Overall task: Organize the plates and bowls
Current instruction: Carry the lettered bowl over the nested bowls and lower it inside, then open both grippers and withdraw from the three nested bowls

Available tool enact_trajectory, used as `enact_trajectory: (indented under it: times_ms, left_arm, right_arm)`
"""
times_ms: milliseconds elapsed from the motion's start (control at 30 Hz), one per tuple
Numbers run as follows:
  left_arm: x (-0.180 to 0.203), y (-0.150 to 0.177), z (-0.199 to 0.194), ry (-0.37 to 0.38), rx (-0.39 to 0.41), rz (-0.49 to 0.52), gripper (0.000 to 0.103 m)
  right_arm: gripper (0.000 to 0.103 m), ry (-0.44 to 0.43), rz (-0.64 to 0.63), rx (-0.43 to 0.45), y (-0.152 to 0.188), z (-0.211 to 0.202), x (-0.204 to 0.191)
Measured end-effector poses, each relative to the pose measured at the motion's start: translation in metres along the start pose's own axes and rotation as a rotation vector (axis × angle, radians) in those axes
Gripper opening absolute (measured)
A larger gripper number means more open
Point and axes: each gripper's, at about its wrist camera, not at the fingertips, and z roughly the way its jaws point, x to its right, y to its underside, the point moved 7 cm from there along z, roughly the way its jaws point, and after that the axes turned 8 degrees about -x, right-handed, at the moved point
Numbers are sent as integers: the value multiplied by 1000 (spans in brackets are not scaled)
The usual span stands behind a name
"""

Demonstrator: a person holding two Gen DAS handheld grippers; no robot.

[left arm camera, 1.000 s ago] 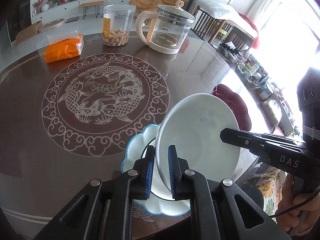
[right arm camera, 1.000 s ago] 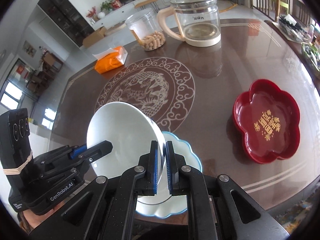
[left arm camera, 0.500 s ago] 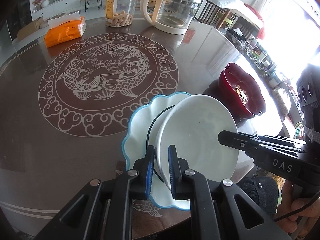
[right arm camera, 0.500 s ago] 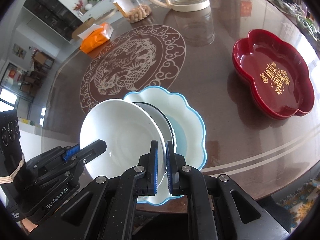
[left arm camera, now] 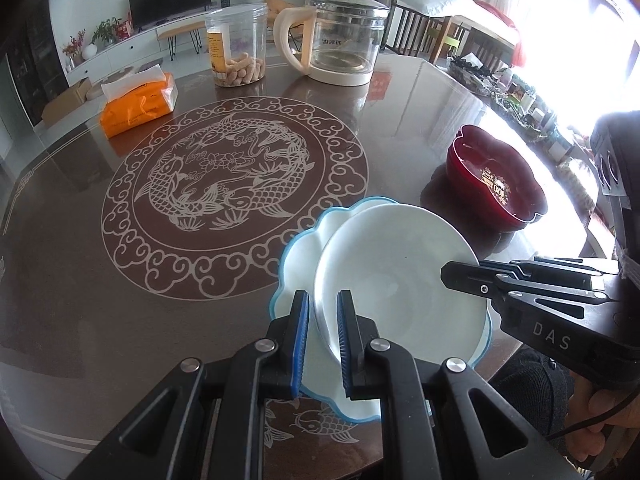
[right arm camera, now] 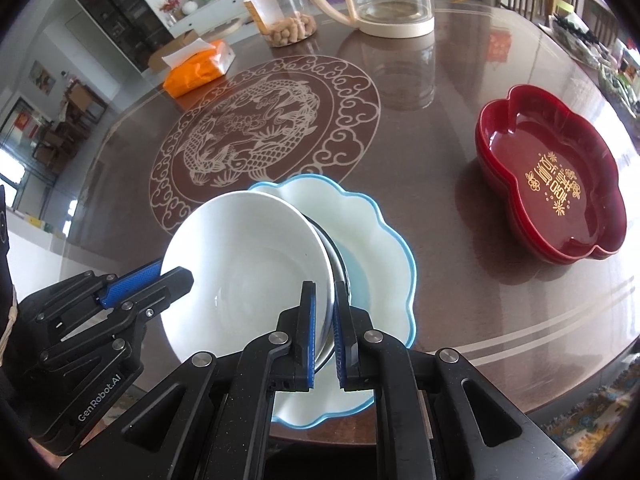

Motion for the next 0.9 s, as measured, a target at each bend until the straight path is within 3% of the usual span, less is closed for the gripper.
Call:
enact_trajectory:
  times_ms: [167,300,433,633,767,833,900]
  left_arm:
    - [-6,1,-9,4,68,-30,13]
    - [-12,7,-9,16,102,-71,13]
    - [-17,14,-7,37,115,-118,14]
    - [-21,19,-7,33,128,-139,14]
    - [-19,20,-6,31,125,-131,14]
    - [-18,21,-5,34,125,-131,14]
    - [-19,22,-4,40,125,-135,14]
  right_arm:
    - [13,1,-17,51,0,-3,-1]
    - [21,-45,-4,84,0,-4,0]
    - [41,-186,73,94,-1,-6,3]
    - [46,-344,213,83,-4,-8,13]
    - [47,-334,215,91,-6,-10,13]
    - [59,-306,234,78,-5,-10,15]
    - [59,-306,245,71,-6,-8,17]
